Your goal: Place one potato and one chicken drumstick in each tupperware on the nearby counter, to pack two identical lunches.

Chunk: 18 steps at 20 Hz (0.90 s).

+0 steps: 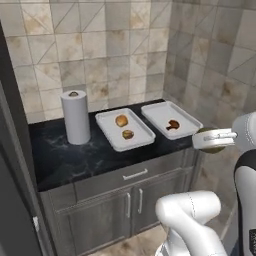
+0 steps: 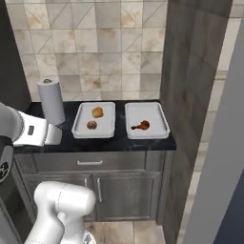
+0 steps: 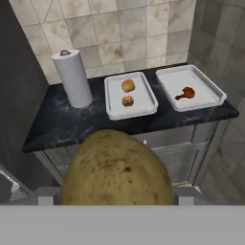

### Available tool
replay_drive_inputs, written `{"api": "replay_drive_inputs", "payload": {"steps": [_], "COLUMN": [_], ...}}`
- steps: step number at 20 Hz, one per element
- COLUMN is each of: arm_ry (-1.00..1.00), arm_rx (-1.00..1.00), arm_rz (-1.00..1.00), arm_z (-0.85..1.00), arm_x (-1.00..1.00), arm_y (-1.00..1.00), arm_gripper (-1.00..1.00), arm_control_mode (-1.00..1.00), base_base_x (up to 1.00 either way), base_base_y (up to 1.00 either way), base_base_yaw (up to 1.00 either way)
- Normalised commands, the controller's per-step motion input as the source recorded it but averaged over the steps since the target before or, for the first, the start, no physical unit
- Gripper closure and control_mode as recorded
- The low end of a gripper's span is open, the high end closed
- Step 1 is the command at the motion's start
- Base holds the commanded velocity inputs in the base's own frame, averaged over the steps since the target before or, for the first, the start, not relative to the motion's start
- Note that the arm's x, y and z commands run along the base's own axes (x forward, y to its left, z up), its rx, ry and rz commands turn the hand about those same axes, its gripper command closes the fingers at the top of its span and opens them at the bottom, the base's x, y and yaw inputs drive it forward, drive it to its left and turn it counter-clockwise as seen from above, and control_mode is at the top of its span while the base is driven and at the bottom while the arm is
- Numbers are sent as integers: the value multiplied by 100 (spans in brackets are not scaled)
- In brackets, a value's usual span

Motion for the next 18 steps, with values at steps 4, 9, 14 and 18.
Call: {"api": "replay_drive_inputs", "payload": {"steps": [4, 9, 14, 18], "arm_ry": [0, 0, 0, 0], "arm_rx": [0, 0, 0, 0], "arm_rz": [0, 0, 0, 0], "arm_z": [0, 0, 0, 0], "arm_x": [0, 0, 0, 0], "arm_y": [0, 0, 0, 0], "arm_gripper": [100, 100, 100, 100], "arm_control_mode": [100, 100, 100, 100], "base_base_x": [94, 72, 39, 28], "base_base_y": [-3, -15, -36, -38], "base_base_yaw": [-8, -7, -7, -4]}}
